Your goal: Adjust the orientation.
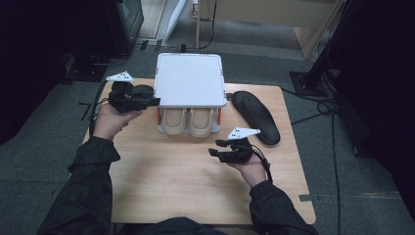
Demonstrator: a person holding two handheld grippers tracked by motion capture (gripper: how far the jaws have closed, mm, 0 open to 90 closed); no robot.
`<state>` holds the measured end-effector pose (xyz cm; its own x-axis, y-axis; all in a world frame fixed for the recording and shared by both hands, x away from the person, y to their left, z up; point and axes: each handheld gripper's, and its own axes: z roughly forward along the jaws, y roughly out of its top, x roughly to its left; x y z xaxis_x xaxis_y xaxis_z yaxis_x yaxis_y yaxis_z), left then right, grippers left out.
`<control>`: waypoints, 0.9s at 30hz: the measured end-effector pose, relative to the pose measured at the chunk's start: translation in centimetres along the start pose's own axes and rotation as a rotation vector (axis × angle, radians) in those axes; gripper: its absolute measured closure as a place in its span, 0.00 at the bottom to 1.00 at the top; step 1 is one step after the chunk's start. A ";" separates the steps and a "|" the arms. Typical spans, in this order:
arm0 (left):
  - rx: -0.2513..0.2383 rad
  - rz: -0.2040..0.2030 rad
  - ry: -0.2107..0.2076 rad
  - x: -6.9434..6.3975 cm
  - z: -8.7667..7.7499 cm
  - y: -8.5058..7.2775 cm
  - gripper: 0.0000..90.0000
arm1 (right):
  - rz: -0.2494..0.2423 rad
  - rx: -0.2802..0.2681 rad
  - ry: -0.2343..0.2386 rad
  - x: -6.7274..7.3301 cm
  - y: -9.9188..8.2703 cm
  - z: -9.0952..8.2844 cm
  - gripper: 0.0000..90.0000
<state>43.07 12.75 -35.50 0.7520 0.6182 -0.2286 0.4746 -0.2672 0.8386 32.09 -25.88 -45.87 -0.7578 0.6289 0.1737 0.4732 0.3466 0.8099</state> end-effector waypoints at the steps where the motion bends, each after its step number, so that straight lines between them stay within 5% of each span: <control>1: -0.003 -0.004 0.003 0.1 -0.3 -0.1 0.56 | 0.001 0.000 0.005 0.0 -0.1 -0.2 0.56; 15: 0.012 -0.061 0.062 2.8 -2.2 -3.9 0.62 | 0.021 -0.036 -0.010 -1.2 -0.2 -1.8 0.55; 20: 0.014 -0.045 0.084 3.8 -2.4 -5.4 0.67 | 0.025 -0.027 -0.002 -1.1 -0.3 -1.4 0.58; 23: 0.018 -0.085 0.093 4.8 -2.5 -5.9 0.73 | 0.019 -0.028 0.007 -1.0 -0.1 -1.1 0.59; 27: 0.038 -0.081 0.105 6.0 -2.2 -6.7 0.79 | 0.015 -0.020 0.017 -0.7 0.1 -0.7 0.60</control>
<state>43.36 19.89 -41.40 0.6594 0.7125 -0.2399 0.5502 -0.2399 0.7998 32.30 -26.79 -45.53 -0.7584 0.6219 0.1950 0.4757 0.3236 0.8179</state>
